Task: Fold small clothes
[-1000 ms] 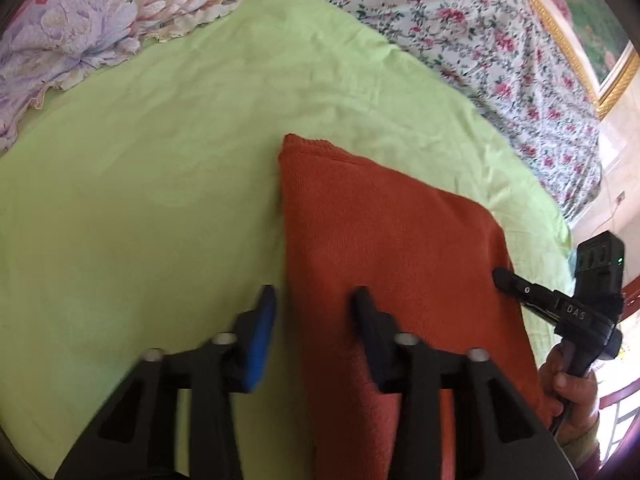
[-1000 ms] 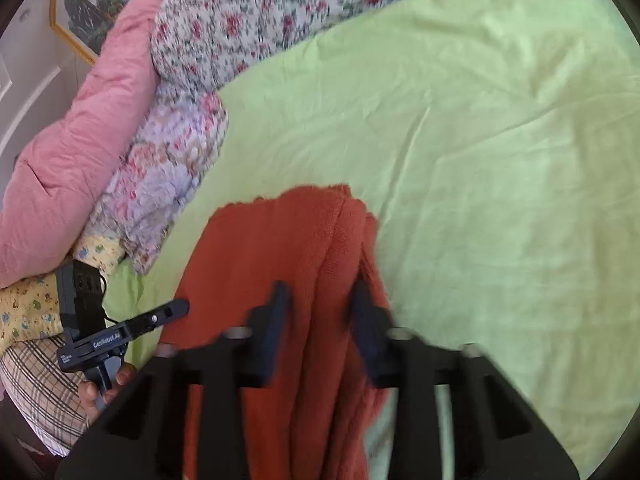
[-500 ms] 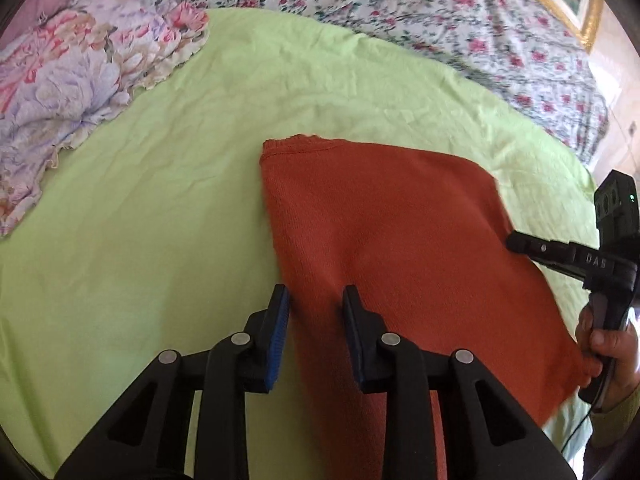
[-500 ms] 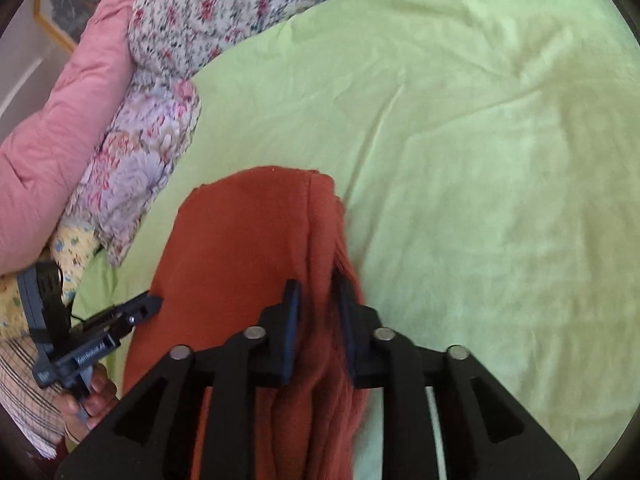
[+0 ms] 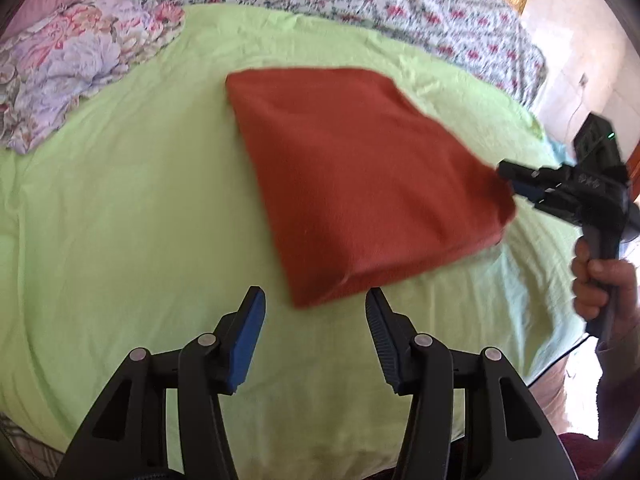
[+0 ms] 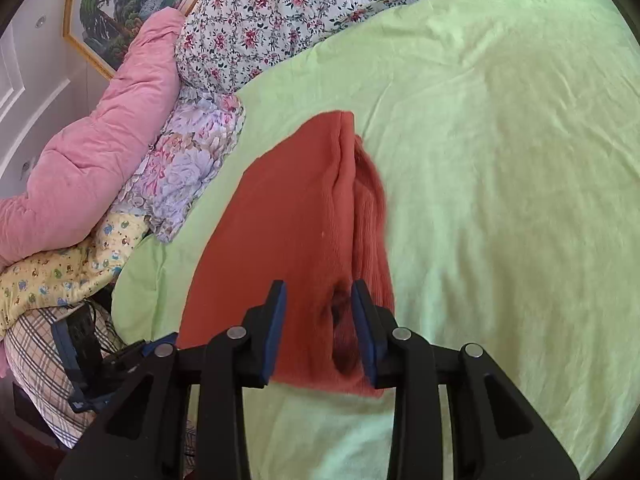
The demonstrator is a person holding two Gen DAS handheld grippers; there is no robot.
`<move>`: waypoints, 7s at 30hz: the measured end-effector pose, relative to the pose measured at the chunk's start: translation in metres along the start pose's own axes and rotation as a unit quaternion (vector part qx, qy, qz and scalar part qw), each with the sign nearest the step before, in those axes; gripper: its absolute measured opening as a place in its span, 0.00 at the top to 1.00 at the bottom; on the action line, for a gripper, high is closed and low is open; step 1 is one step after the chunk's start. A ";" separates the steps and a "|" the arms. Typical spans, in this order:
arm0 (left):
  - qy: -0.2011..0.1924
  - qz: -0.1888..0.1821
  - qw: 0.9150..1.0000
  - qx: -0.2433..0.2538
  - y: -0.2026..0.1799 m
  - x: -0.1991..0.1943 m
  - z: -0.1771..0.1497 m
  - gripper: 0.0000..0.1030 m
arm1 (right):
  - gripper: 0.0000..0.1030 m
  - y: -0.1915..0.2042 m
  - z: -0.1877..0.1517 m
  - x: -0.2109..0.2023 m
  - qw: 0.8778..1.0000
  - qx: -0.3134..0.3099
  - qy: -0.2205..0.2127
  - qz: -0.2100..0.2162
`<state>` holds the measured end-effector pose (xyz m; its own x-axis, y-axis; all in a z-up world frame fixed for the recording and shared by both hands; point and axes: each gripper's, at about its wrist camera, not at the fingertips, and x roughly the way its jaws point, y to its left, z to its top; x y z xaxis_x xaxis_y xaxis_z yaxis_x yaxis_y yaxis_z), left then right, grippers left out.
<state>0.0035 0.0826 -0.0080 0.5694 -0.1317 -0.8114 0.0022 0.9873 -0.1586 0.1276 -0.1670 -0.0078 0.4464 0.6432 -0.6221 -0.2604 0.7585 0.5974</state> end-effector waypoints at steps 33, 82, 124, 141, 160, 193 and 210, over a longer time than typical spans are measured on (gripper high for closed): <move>-0.025 0.076 0.996 -0.031 0.003 0.025 -0.004 0.92 | 0.96 -0.008 -0.034 0.029 0.990 -0.072 0.056 -0.107; -0.006 -0.101 0.993 -0.062 0.028 0.027 0.013 0.97 | 0.73 0.024 -0.011 0.021 0.997 -0.052 0.020 -0.053; -0.021 0.065 0.998 0.002 0.006 -0.037 -0.049 0.18 | 0.14 0.076 -0.130 -0.043 0.983 -0.127 -0.010 -0.133; -0.033 0.114 0.993 -0.003 0.018 -0.036 -0.019 0.17 | 0.06 0.083 -0.111 -0.018 0.981 -0.139 0.009 -0.139; -0.035 0.155 0.987 0.034 0.014 -0.025 0.017 0.15 | 0.04 0.095 -0.058 0.018 0.977 -0.150 0.058 -0.140; -0.010 0.176 0.983 0.054 0.004 0.007 0.052 0.13 | 0.03 0.083 -0.017 0.046 0.974 -0.148 0.082 -0.150; -0.013 0.174 0.983 0.052 0.003 0.008 0.057 0.13 | 0.02 0.082 -0.013 0.047 0.974 -0.147 0.083 -0.150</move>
<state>0.0548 0.0892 0.0169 0.5714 0.2167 -0.7915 -0.1137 0.9761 0.1851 0.1156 -0.0731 0.0055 0.4030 0.3774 -0.8338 -0.3847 0.8965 0.2198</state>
